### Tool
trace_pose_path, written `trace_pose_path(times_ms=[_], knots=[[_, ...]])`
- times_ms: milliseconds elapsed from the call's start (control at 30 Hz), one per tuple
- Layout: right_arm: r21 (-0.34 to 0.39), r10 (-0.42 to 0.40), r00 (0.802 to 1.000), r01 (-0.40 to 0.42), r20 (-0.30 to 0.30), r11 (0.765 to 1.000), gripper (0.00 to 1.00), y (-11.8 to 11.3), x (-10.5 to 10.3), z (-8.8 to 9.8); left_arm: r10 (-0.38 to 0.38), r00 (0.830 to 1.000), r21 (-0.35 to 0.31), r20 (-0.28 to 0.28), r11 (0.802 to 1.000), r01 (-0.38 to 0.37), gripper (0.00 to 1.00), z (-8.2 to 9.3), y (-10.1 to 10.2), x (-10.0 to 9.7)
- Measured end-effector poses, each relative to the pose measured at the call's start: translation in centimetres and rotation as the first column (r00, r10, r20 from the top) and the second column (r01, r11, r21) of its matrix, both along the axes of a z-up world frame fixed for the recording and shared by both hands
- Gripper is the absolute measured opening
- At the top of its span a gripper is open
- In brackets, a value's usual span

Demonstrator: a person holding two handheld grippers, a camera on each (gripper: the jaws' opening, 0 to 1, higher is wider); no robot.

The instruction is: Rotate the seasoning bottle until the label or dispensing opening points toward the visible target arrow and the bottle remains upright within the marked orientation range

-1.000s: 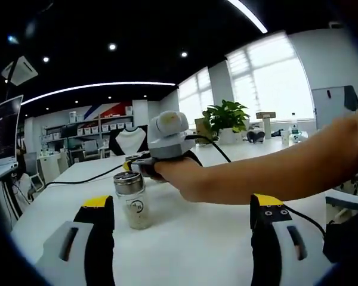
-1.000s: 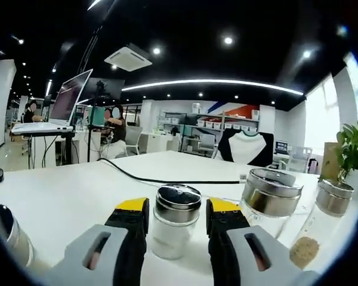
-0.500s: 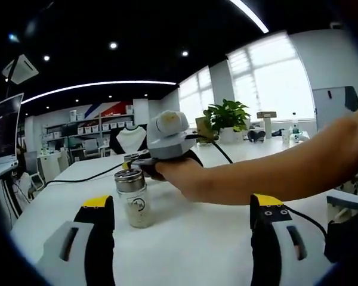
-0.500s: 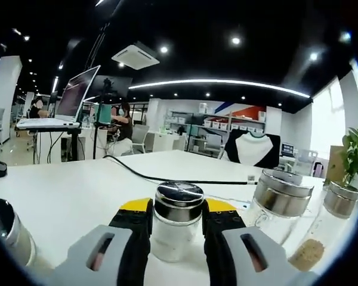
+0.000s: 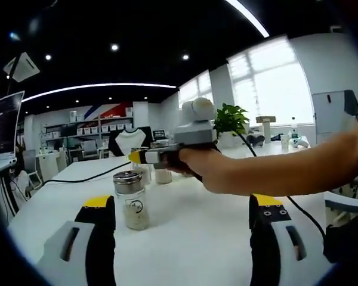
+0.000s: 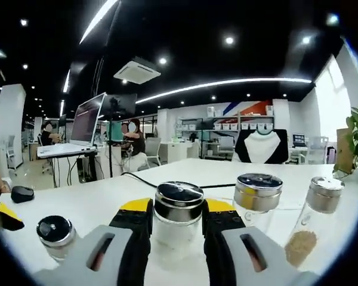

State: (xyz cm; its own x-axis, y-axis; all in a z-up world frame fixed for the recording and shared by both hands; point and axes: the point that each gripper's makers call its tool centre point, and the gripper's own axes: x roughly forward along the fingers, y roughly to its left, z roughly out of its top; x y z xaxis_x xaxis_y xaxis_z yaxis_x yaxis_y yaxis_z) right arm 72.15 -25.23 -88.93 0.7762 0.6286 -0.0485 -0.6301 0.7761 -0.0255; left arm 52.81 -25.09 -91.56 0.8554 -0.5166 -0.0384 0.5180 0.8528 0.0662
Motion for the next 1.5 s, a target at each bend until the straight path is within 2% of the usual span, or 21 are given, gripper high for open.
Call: trace_pose_path(times_ms=[67,133,233,267,333,467,667,800,900,1000,1133,1167,1200,1333,1400,1433,1467,1500], knots=[[-0.012,0.020,1.000,-0.020,0.007,1.000,0.30,-0.3,-1.1,0.1,-0.026,1.000,-0.016,-0.006,1.000,0.026,0.92,-0.1,-0.4,-0.1],[-0.031,0.050,0.998,-0.049,0.023,0.998,0.30,-0.5,-2.4,0.3,-0.031,0.999,-0.011,0.020,0.999,0.031,0.88,0.3,-0.7,-0.3],[-0.027,0.095,0.995,-0.095,0.004,0.995,0.30,-0.9,-4.2,0.5,-0.050,0.997,0.035,0.053,0.998,0.049,0.83,0.5,-1.2,-0.6],[-0.019,0.132,0.991,-0.132,-0.026,0.991,0.30,-0.9,-5.4,0.4,-0.050,0.997,0.042,0.054,0.998,0.047,0.83,0.4,-1.3,-0.6],[-0.059,0.190,0.982,-0.191,-0.016,0.980,0.30,-0.9,-7.1,0.6,-0.053,0.997,0.048,0.056,0.998,0.050,0.82,0.4,-1.5,-0.7],[-0.081,0.221,0.975,-0.221,-0.012,0.972,0.30,-1.2,-9.4,1.0,-0.081,0.996,0.055,0.048,0.995,0.079,0.76,0.1,-2.0,-0.8],[-0.056,0.301,0.954,-0.300,0.004,0.952,0.30,-1.6,-13.7,2.6,-0.097,0.994,0.054,0.043,0.994,0.095,0.71,-0.2,-2.7,-0.9],[-0.065,0.352,0.936,-0.349,0.029,0.935,0.30,-2.0,-16.4,3.2,-0.106,0.994,0.063,0.039,0.993,0.103,0.66,-0.4,-3.2,-1.1],[-0.014,0.415,0.909,-0.415,0.025,0.910,0.30,-2.3,-18.6,3.4,-0.109,0.993,0.071,0.042,0.992,0.106,0.67,-0.4,-3.4,-1.1],[-0.018,0.462,0.887,-0.461,0.019,0.887,0.30,-2.8,-20.5,2.9,-0.131,0.990,0.075,0.044,0.989,0.127,0.66,-0.5,-3.8,-1.3],[0.017,0.526,0.850,-0.526,0.013,0.850,0.30,-3.4,-22.8,2.4,-0.249,0.968,0.080,0.021,0.966,0.247,0.64,-0.8,-5.3,-2.5],[0.012,0.536,0.844,-0.536,0.017,0.844,0.30,-3.5,-23.3,2.3,-0.262,0.965,0.075,0.012,0.963,0.260,0.65,-0.9,-5.5,-2.6],[-0.006,0.560,0.828,-0.560,0.030,0.828,0.30,-3.5,-24.0,2.1,-0.292,0.956,0.075,0.002,0.954,0.291,0.64,-1.1,-5.8,-3.0],[-0.030,0.617,0.786,-0.617,0.035,0.787,0.30,-3.5,-25.8,1.4,-0.396,0.917,0.114,0.042,0.914,0.390,0.57,-0.8,-7.1,-4.5],[-0.041,0.643,0.765,-0.642,0.035,0.765,0.30,-3.5,-26.6,1.1,-0.406,0.913,0.137,0.045,0.908,0.397,0.49,-0.9,-7.3,-4.8],[-0.055,0.646,0.762,-0.644,0.050,0.763,0.30,-3.4,-26.7,1.0,-0.449,0.892,0.149,0.043,0.886,0.439,0.46,-1.0,-7.9,-5.5],[-0.055,0.649,0.760,-0.647,0.041,0.761,0.30,-3.4,-26.8,0.8,-0.465,0.884,0.175,0.049,0.875,0.450,0.45,-1.1,-8.2,-5.8],[-0.055,0.650,0.759,-0.647,0.039,0.760,0.30,-3.4,-26.9,0.7,-0.441,0.897,0.190,0.043,0.885,0.426,0.45,-1.3,-8.0,-5.6]])
